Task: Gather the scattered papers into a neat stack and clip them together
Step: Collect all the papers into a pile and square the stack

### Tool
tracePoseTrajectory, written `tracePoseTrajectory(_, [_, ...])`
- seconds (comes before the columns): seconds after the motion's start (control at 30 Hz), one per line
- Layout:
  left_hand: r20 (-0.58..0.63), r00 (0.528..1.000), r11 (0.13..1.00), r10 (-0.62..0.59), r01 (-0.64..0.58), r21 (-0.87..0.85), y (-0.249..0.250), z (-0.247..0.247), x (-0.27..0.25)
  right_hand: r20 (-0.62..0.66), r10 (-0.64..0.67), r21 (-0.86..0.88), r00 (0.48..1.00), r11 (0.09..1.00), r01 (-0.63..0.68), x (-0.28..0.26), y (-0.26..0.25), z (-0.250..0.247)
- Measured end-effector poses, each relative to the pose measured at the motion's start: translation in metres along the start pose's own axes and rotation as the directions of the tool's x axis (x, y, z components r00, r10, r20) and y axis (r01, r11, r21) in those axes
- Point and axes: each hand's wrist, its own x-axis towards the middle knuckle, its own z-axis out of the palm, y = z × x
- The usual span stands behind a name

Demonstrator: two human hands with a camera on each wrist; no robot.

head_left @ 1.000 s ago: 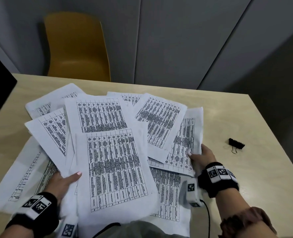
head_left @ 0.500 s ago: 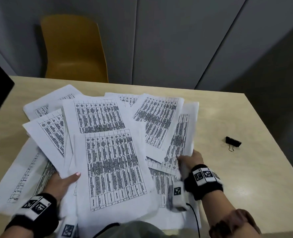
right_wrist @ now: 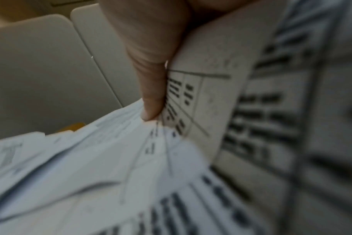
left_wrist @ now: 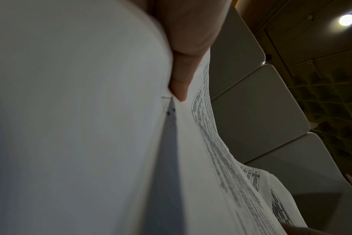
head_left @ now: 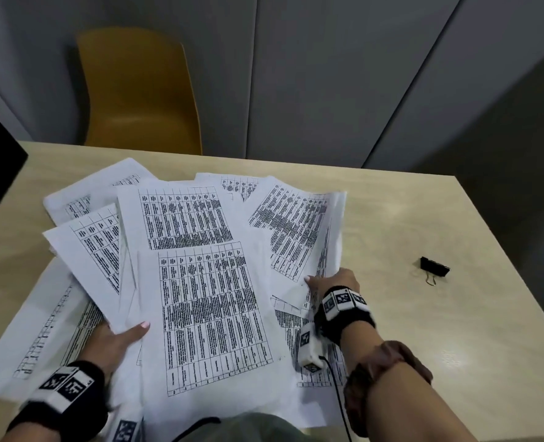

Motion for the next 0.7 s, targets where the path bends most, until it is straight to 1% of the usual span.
tracePoseTrajectory(0.13, [0.019,1.000,1.000,-0.005,0.005,0.019,-0.003,-0.004,0.003,0.030,0.042,0.043,0.999,0.998,-0.043,0.009,0.004,-0.006])
tracePoseTrajectory(0.23, [0.009,1.000,0.999,0.000,0.000,0.040,-0.003,-0.005,0.003,0.039,0.092,0.079,0.995,0.992,-0.095,0.016,0.016,-0.015])
tracePoseTrajectory(0.33, [0.012,1.000,0.999,0.000,-0.001,0.040,0.000,-0.003,0.002,0.042,0.116,0.122,0.992,0.985,-0.120,0.018,0.034,-0.029])
tracePoseTrajectory(0.43, [0.004,1.000,0.999,-0.013,0.013,0.041,-0.004,-0.007,0.006,0.062,0.125,0.248,0.990,0.959,-0.137,0.015,0.049,-0.042])
tracePoseTrajectory(0.53, [0.006,1.000,0.999,-0.027,0.027,0.047,-0.019,-0.013,0.020,0.001,0.080,0.413,0.997,0.908,-0.073,0.012,0.052,-0.039])
tracePoseTrajectory(0.57, [0.013,0.999,0.998,-0.031,0.030,0.052,-0.020,-0.013,0.021,-0.028,0.081,0.402,0.996,0.913,-0.063,0.012,0.053,-0.033])
tracePoseTrajectory(0.63, [0.014,0.999,0.998,-0.031,0.031,0.055,-0.015,-0.011,0.017,-0.064,0.073,0.271,0.995,0.961,-0.053,0.008,0.051,-0.027])
tracePoseTrajectory(0.67, [0.017,0.999,0.998,-0.029,0.028,0.056,-0.012,-0.009,0.014,-0.068,0.068,0.194,0.995,0.980,-0.054,0.005,0.051,-0.026])
tracePoseTrajectory(0.7, [0.014,1.000,0.998,-0.025,0.024,0.060,-0.012,-0.009,0.013,-0.039,0.085,0.155,0.996,0.985,-0.078,0.003,0.051,-0.027])
